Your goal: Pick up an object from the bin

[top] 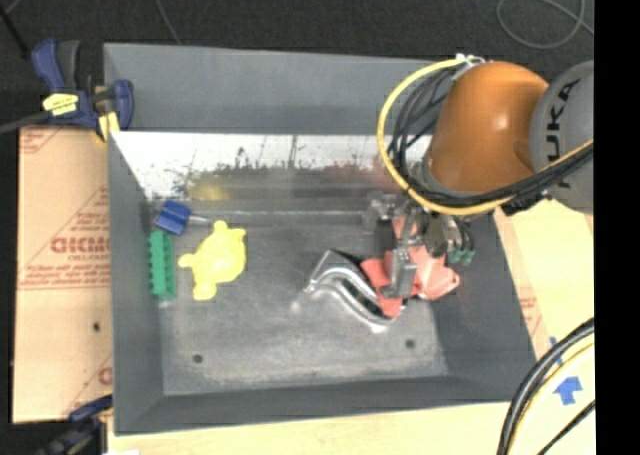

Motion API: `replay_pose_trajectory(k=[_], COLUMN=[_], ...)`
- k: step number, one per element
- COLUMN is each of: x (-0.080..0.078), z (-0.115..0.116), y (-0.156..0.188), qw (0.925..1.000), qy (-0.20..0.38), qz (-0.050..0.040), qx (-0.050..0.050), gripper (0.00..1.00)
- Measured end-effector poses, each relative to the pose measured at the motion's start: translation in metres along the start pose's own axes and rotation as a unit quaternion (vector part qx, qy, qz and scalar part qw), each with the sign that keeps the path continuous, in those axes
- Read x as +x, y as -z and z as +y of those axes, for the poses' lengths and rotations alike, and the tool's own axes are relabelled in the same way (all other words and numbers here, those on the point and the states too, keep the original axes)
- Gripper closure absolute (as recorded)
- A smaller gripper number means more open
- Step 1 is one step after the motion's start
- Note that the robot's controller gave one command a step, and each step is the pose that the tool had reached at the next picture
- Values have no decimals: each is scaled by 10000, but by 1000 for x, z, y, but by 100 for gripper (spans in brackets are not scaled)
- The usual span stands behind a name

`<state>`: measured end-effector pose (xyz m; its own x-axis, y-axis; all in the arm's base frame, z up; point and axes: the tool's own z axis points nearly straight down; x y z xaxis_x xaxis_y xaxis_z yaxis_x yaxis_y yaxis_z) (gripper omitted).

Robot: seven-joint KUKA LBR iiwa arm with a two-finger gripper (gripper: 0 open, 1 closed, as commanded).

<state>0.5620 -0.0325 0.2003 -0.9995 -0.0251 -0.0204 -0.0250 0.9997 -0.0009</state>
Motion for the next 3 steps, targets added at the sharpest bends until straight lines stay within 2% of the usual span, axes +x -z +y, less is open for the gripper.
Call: replay_pose_trajectory(k=[1, 2, 3], x=[4, 10, -9], z=[-11, 0, 7], y=[-49, -77, -95], qw=[9923, 10000, 9959], qy=[1238, -17, -900], qz=[80, 43, 40], qx=[-13, -17, -8], gripper=[0, 0, 0])
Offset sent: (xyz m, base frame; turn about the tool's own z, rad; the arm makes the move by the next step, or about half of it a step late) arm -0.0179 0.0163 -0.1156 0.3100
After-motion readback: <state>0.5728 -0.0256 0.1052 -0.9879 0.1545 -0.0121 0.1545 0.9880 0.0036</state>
